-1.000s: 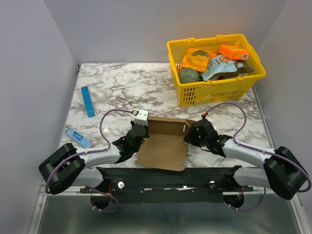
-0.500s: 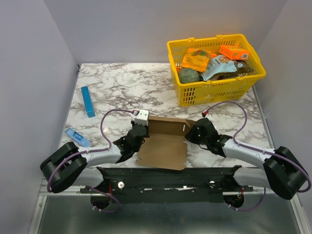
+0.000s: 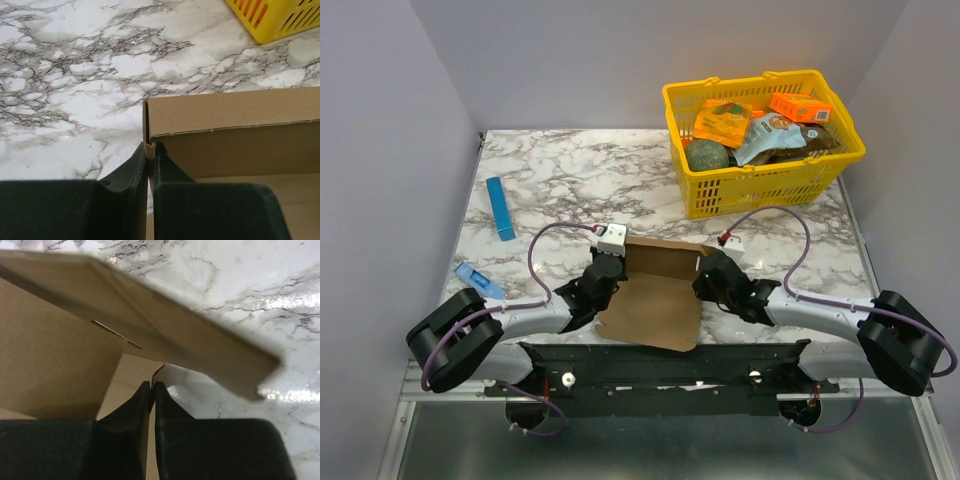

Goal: Fold the paper box

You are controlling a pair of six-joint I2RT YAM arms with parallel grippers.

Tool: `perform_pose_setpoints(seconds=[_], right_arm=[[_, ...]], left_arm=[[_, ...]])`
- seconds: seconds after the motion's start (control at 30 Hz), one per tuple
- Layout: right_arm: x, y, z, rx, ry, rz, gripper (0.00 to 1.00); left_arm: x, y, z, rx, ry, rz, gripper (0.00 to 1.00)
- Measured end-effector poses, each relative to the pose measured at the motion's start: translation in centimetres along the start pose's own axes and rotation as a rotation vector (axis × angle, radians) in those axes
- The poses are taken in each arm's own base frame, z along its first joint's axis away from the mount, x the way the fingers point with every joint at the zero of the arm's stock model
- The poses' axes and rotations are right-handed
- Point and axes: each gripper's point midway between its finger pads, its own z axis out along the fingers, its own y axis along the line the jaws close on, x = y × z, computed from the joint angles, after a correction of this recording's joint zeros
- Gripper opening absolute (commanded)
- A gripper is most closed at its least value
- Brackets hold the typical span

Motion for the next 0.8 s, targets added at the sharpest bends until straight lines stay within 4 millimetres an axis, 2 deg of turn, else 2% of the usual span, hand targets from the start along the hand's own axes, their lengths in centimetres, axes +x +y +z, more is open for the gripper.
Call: perform_pose_setpoints(seconds=[0.23,0.4,0.47,0.5,0.57,0.6,0.7,0.77,0.8], right_arm=[[0.6,0.3,0.4,0.144,0.0,-0.098,0.13],[0.3,0.3,0.5,0.241,-0.022,-0.12,0.18],[0.3,0.2,0.4,0.256,-0.034,-0.112,0.25],[0.2,0.2,0.3,0.259,-0.04,-0.106,0.35],[-0.1,0.3,0.1,0.257,-0.052,-0.092,0.46],[-0.3,0.4,-0.2,0.25,-0.057,-0.085,0.56],[-1.4,1.4,-1.3,0.202,-0.081,-0.07,0.66],[-2.0,2.5,-2.5,0.146,-0.097,-0.073,0.68],[-2.2,3.0,-3.2,0.107,-0.102,-0.086,0.73]], left_arm=[[0.0,-0.4,0.1,0.001,0.001,0.008,0.0],[0.0,-0.4,0.1,-0.002,0.0,0.011,0.0],[0.0,-0.4,0.1,0.0,0.0,0.011,0.0],[0.0,-0.5,0.0,0.003,0.0,0.012,0.0],[0.0,-0.7,0.0,0.008,0.0,0.014,0.0],[0.0,-0.8,0.0,0.01,0.001,0.014,0.0],[0.0,-0.5,0.1,0.004,0.004,0.016,0.0],[-0.1,-0.3,0.3,-0.002,0.007,0.016,0.0],[-0.2,0.1,0.4,-0.011,0.008,0.018,0.0]])
